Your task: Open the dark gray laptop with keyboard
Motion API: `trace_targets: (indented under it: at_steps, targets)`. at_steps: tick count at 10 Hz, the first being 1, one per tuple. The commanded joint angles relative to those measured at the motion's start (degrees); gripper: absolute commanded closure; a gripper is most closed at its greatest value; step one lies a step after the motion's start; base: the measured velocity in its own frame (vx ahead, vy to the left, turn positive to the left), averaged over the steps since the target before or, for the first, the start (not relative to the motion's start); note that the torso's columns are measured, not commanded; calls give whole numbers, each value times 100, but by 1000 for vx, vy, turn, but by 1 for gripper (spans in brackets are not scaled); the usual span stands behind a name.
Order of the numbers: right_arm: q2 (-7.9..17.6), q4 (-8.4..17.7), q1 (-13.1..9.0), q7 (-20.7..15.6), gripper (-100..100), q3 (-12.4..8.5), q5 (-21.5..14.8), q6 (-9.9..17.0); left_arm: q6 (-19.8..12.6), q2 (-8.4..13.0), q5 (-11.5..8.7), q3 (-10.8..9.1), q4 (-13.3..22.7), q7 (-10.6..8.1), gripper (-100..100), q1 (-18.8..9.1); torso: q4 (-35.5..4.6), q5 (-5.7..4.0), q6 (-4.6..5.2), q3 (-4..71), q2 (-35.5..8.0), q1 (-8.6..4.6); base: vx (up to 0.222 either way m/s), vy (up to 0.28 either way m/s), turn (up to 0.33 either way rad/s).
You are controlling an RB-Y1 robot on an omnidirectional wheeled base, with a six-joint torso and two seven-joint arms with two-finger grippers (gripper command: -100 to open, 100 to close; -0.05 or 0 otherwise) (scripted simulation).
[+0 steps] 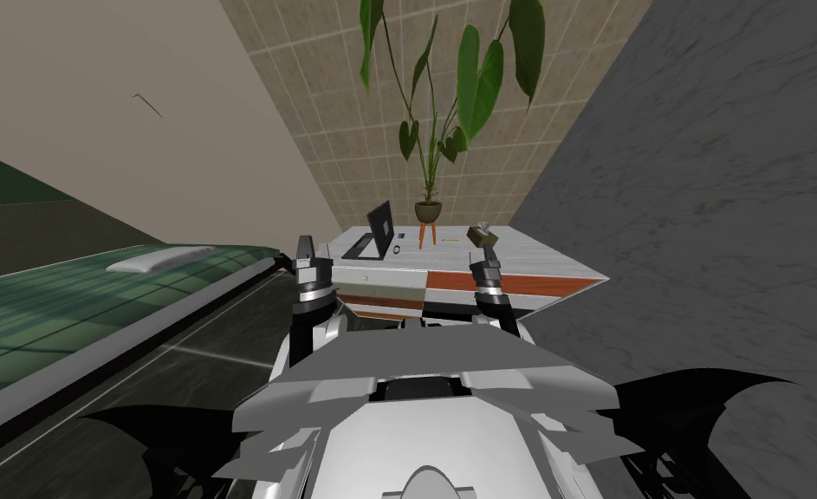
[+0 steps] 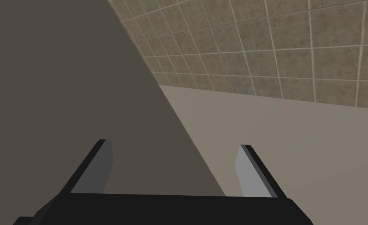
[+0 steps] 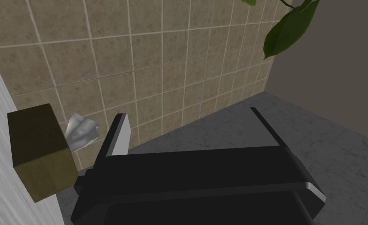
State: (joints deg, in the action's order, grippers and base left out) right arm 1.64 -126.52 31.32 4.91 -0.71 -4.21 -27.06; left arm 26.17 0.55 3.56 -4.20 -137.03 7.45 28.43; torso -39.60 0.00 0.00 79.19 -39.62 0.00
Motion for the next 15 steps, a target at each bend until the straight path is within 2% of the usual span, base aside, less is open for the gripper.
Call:
trace_targets:
  at_steps: [1, 4, 8, 9, 11, 13, 14, 15]
  targets:
    - [0, 2, 0, 0, 0, 0, 0, 1, -149, 304, -29, -43, -17, -13, -100, -39, -189, 0, 0, 395, -193, 0, 2, -13, -13]
    - [-1, 3, 1, 0, 0, 1, 0, 1, -510, 665, -100, -148, -70, -43, -100, -130, -266, -1, 0, 537, -266, -3, -1, -24, -20]
    - [-1, 3, 1, 0, 0, 1, 0, 1, -1173, 1061, -243, -360, -178, -105, -100, -317, -268, -1, 0, 538, -266, -3, 6, -38, -35]
    - [-1, 3, 1, 0, 0, 1, 0, 1, -1243, 1061, -243, -360, -178, -105, -100, -317, -268, -1, 0, 539, -265, -2, 4, -30, -4]
    - [-1, 3, 0, 0, 0, 1, 0, 1, -1589, 1232, -330, -489, -236, -142, -100, -430, -269, 1, 0, 536, -269, 4, -2, -32, -29]
    - [-1, 3, 1, 0, 0, 0, 0, 1, -1885, 1311, -376, -557, -264, -162, -100, -490, -268, 0, 0, 538, -267, 2, 4, -27, -23]
    - [-1, 3, 1, 0, 0, 1, 0, 1, -1922, 1311, -376, -557, -264, -162, -100, -490, -268, 0, 0, 539, -265, 1, 5, -21, -13]
    - [0, 3, 1, 0, 0, 0, 0, 1, -2150, 1386, -423, -627, -290, -183, -100, -553, -268, 1, 0, 539, -266, 2, 6, -28, -31]
